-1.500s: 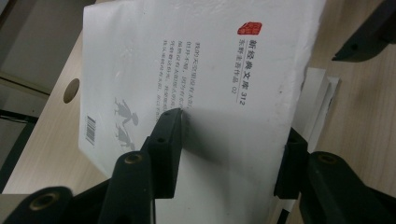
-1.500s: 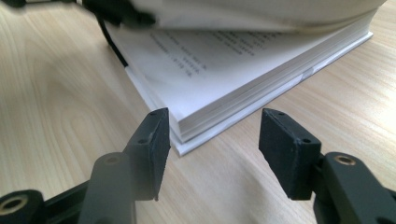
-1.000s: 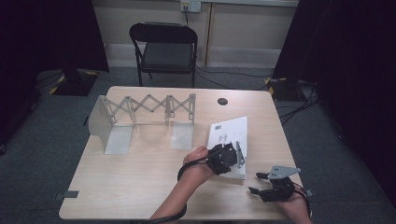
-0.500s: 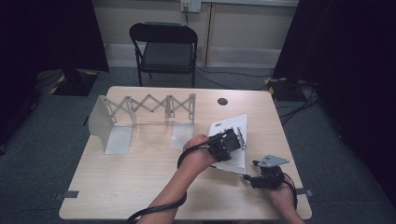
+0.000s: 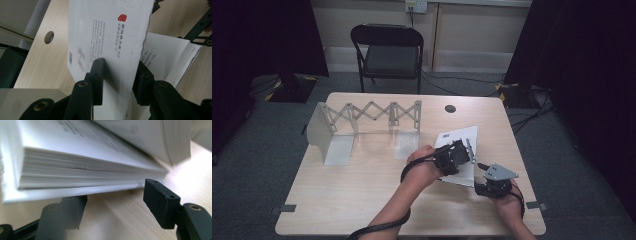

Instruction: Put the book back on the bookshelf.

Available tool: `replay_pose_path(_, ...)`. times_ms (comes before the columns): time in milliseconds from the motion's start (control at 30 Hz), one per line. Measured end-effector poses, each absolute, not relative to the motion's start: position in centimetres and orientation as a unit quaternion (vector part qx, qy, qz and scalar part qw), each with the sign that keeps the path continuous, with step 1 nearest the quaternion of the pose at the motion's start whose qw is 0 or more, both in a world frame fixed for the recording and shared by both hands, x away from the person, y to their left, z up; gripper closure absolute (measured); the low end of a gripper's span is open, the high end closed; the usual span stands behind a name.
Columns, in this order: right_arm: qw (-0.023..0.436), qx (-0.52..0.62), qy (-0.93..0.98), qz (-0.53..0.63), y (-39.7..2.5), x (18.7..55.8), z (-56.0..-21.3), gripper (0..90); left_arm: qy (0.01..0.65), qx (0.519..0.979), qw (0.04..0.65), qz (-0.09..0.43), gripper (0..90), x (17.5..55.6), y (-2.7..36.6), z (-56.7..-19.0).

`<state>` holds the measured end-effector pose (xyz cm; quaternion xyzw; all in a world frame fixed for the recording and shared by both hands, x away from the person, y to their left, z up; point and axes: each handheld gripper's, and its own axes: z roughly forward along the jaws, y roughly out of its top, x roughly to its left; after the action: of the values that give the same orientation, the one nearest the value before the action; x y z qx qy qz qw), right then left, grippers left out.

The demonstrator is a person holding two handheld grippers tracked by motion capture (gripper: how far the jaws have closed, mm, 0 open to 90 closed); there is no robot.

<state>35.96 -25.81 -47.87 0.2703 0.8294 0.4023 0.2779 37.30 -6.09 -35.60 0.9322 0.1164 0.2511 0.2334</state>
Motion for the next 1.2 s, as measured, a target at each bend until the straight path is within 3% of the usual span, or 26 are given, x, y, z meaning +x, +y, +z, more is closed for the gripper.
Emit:
replay_pose_path(133,0.307,0.209,0.837,0.403,-25.4,34.4,-46.8,34.6,0.114,0.933,0.235,0.247,66.5,36.6,-5.9,-34.9)
replay_pose_path(233,0.325,0.144,0.847,0.395,-24.8,33.3,-45.8,45.7,0.113,0.934,0.236,0.244,66.5,36.0,-5.8,-34.6)
replay_pose_path(333,0.34,0.126,0.849,0.384,-24.6,33.0,-45.3,50.2,0.11,0.936,0.235,0.239,65.9,35.8,-5.6,-34.6)
replay_pose_path(367,0.356,0.116,0.847,0.378,-24.7,32.8,-44.8,56.3,0.111,0.935,0.24,0.236,63.6,35.8,-5.5,-34.6)
replay_pose_path(500,0.345,0.115,0.851,0.378,-24.7,32.9,-43.7,61.0,0.108,0.931,0.271,0.221,56.0,35.9,-5.0,-34.8)
replay_pose_path(533,0.345,0.114,0.855,0.369,-24.5,32.8,-43.4,62.8,0.118,0.925,0.279,0.231,47.1,36.0,-4.7,-34.6)
replay_pose_path(567,0.345,0.114,0.855,0.369,-24.5,32.8,-43.4,62.8,0.13,0.922,0.282,0.233,47.1,36.1,-4.5,-34.5)
replay_pose_path(633,0.337,0.122,0.856,0.374,-24.5,32.9,-43.0,62.9,0.15,0.914,0.302,0.224,37.4,36.3,-3.6,-34.1)
replay_pose_path(867,0.317,0.141,0.86,0.374,-25.3,33.2,-42.4,64.7,0.18,0.903,0.315,0.232,38.0,35.2,-0.4,-33.2)
replay_pose_path(1200,0.276,0.169,0.869,0.374,-26.9,33.6,-41.3,66.5,0.21,0.895,0.342,0.194,28.9,34.6,2.9,-36.5)
